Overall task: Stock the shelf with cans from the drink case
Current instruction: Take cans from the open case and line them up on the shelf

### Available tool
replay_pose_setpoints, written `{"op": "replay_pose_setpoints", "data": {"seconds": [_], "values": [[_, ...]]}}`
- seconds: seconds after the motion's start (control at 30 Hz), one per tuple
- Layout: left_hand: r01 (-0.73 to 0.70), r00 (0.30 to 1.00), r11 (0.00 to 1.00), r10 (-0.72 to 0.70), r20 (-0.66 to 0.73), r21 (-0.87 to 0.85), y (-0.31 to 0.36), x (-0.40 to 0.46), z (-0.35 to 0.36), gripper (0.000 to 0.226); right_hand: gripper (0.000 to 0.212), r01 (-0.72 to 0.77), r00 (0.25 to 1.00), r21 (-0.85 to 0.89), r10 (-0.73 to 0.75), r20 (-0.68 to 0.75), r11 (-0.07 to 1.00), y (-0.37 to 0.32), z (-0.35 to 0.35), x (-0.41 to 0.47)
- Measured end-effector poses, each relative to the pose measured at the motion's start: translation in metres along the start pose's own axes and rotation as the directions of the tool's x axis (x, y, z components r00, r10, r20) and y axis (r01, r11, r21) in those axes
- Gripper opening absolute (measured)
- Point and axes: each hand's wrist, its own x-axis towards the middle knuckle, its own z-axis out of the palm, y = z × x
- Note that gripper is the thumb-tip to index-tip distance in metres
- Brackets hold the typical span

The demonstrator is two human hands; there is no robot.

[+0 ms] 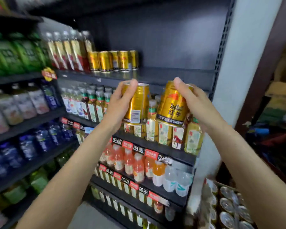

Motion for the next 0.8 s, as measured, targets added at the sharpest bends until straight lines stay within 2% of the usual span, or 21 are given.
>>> {"op": "replay_pose_setpoints", "data": {"seconds": [0.23,0.3,0.43,0.53,0.6,0.8], "values": [[-0.05,0.999,0.991,0.051,0.008,-0.121,0.012,0.106,-0.058,0.074,0.062,0.021,1.0,0.048,-0.021,-0.014,0.999,-0.039,0.053,0.114],[-0.098,0.994,0.992,0.101,0.032,-0.081,0.007,0.138,-0.074,0.071,0.062,0.027,0.999,0.03,-0.026,-0.035,0.999,-0.042,0.069,0.147],[-0.236,0.971,0.963,0.237,0.003,0.128,-0.009,0.202,-0.103,0.065,0.066,0.029,0.996,-0.05,-0.033,-0.08,0.998,-0.047,0.098,0.204],[-0.316,0.937,0.868,0.348,-0.015,0.384,-0.023,0.246,-0.118,0.069,0.067,0.024,0.991,-0.116,-0.039,-0.129,0.993,-0.047,0.113,0.241],[-0.32,0.924,0.794,0.381,-0.014,0.517,-0.033,0.268,-0.125,0.07,0.064,0.02,0.989,-0.173,-0.045,-0.143,0.985,-0.046,0.122,0.259],[-0.3,0.9,0.632,0.436,-0.008,0.715,-0.065,0.301,-0.131,0.072,0.057,-0.008,0.987,-0.328,-0.044,-0.153,0.945,-0.036,0.141,0.293]]}}
